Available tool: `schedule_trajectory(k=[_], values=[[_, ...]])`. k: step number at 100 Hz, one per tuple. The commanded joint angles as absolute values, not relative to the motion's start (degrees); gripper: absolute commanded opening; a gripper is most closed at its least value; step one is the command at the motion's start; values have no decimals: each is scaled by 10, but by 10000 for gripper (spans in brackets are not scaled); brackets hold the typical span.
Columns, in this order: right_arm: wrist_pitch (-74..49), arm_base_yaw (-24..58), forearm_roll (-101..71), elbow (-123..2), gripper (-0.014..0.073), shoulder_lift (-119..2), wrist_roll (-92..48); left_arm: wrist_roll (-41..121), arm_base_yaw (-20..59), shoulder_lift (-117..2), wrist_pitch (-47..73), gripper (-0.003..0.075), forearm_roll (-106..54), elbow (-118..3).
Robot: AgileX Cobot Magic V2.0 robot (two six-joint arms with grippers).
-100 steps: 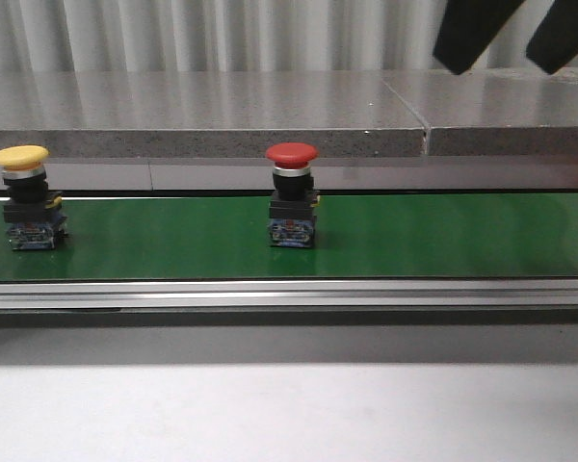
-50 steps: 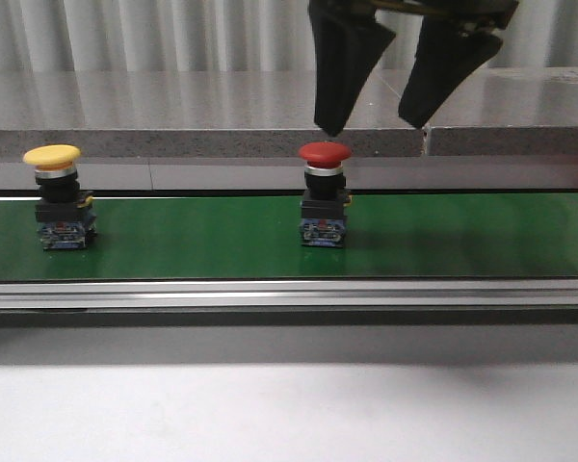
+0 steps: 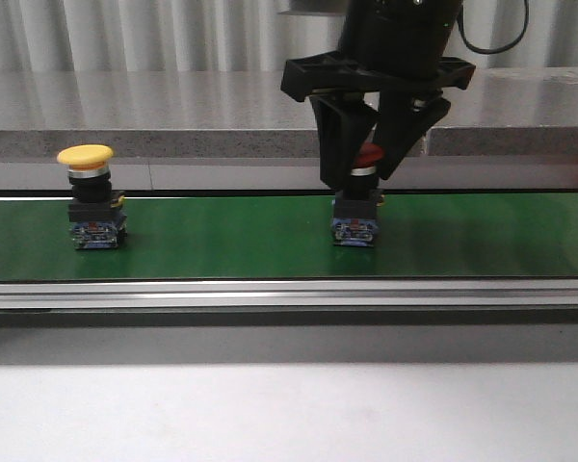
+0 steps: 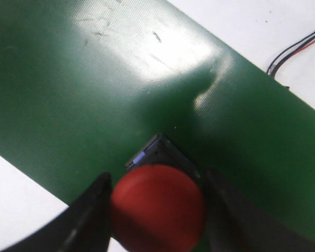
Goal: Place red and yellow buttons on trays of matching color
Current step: 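Close the right gripper on the red button and lift it, then lower the red button into the red tray and open the right gripper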
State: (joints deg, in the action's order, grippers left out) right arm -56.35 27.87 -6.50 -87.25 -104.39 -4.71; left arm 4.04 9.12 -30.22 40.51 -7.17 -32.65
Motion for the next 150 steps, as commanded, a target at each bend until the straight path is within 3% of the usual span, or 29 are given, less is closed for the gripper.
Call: schedule_trajectory(k=[1, 38, 97, 150], values=[[-547, 277, -62, -891, 257, -1017, -54, 40, 96, -303, 364, -20, -78, -342], [-540, 236, -57, -891, 239, -978, -27, 40, 96, -303, 364, -20, -78, -342], [-558, -43, -56, -891, 239, -909, -25, 40, 96, -303, 364, -20, -79, -342], [-523, -233, -50, -891, 237, -918, 0, 40, 96, -303, 364, -20, -79, -342]])
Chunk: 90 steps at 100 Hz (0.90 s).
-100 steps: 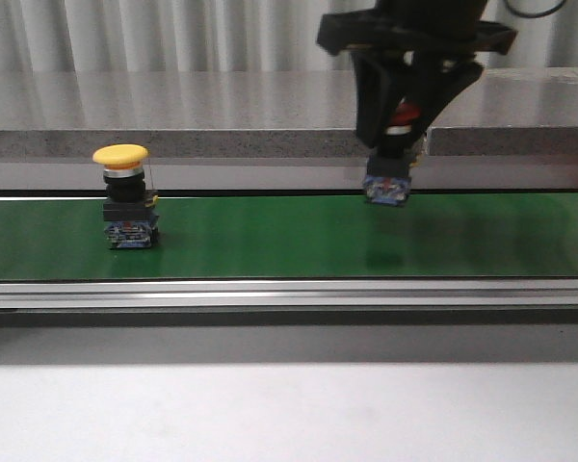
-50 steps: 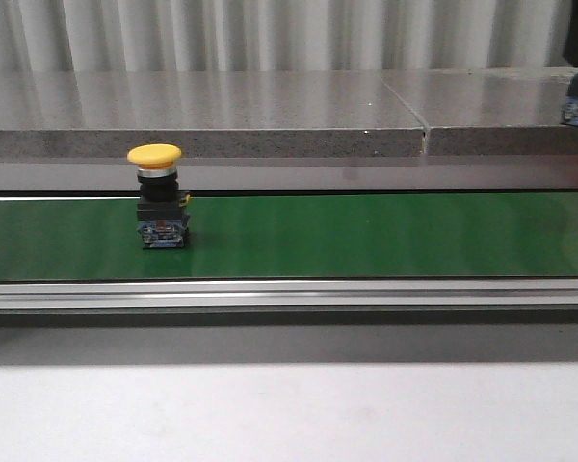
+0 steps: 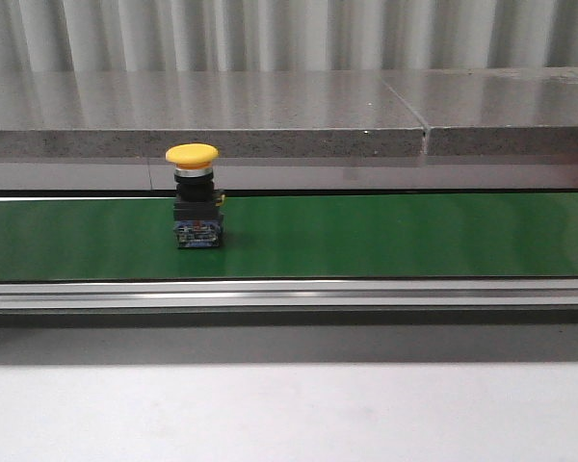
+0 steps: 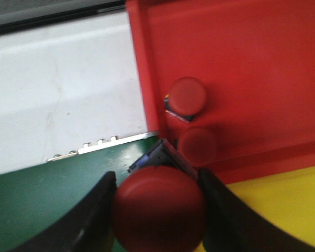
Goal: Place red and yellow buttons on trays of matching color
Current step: 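Lower the red button into the red tray and open the right gripper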
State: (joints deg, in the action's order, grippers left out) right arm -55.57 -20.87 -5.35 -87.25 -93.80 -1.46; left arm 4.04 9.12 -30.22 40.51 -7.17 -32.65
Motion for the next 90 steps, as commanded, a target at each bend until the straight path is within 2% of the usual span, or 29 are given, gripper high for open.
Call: schedule_trajectory(k=[1, 29, 68, 90], values=[[-523, -237, -50, -891, 237, -919, 5, 40, 96, -303, 364, -20, -79, -342], [-489, -300, -50, -891, 237, -957, 68, 40, 96, -303, 363, -20, -79, -342], [-392, -306, -50, -892, 237, -1031, 84, 40, 96, -303, 363, -20, -79, -342], [-406, -306, -60, -942, 237, -1097, 84, 40, 96, -303, 363, -20, -79, -342]])
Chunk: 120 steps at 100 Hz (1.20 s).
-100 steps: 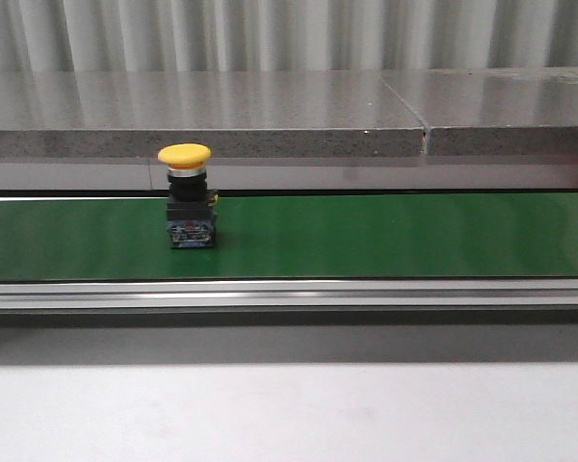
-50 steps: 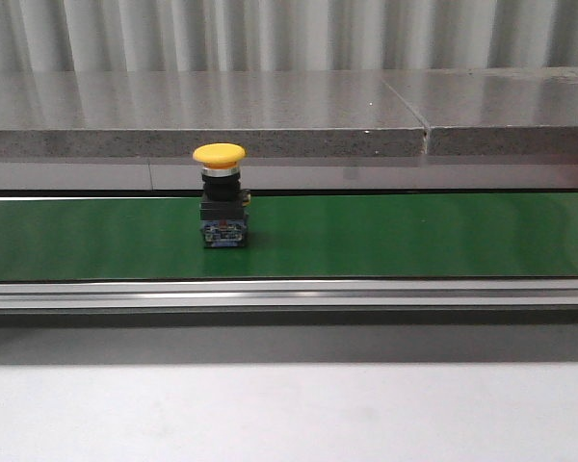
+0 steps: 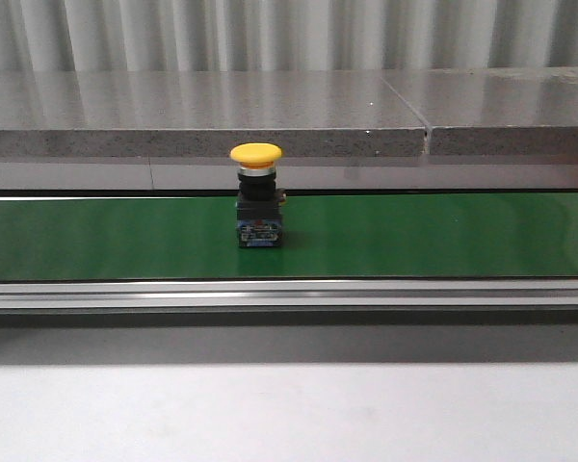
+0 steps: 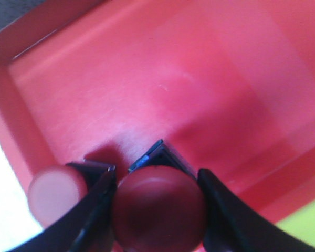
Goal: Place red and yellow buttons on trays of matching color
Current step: 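Lower the red button into the red tray and open the right gripper, then move the right gripper down onto the yellow button on the belt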
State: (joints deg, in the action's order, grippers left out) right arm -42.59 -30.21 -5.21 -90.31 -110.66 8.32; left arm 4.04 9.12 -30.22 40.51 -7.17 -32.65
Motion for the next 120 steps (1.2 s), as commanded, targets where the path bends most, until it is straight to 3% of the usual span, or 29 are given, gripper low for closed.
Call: schedule_trajectory(k=[1, 46, 53, 69, 73, 120], values=[[-406, -306, -61, -944, 237, -1099, 84, 40, 96, -303, 363, -20, -79, -342], [-420, -306, -96, -994, 244, -1178, 84, 40, 96, -303, 363, -20, -79, -342], [-422, -306, -96, -993, 300, -1181, 84, 40, 96, -303, 363, -20, -79, -342], [-418, -306, -96, -993, 556, -1180, 84, 40, 96, -303, 363, -20, -79, -342], [-420, -306, -96, -993, 571, -1178, 84, 40, 96, -303, 363, -20, -79, -342], [-418, -300, -69, -938, 572, -1065, 71, 40, 96, -303, 363, -20, -79, -342]])
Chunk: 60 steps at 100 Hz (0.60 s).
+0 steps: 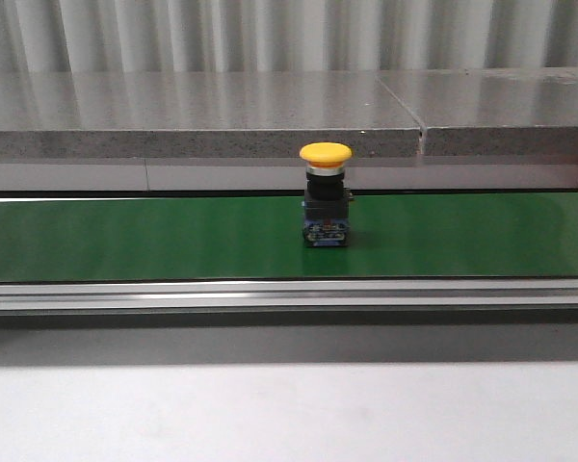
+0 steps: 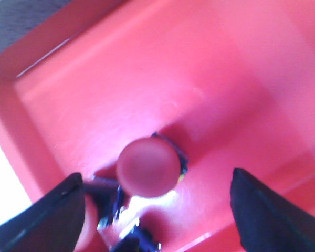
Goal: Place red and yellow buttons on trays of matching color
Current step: 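Move the right gripper down onto the yellow button on the belt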
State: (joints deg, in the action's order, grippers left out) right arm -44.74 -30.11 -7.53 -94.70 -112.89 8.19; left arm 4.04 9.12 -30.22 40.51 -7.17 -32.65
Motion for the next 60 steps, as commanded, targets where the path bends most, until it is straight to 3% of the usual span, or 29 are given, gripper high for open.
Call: schedule_trajectory(k=[1, 33, 60], values=[[-415, -300, -69, -932, 572, -1061, 71, 40, 96, -303, 363, -20, -79, -342], [-400, -290, -69, -804, 572, -905, 27, 40, 96, -303, 363, -20, -79, -342], [-418, -231, -60, -707, 572, -800, 0, 40, 96, -303, 363, -20, -79, -342]])
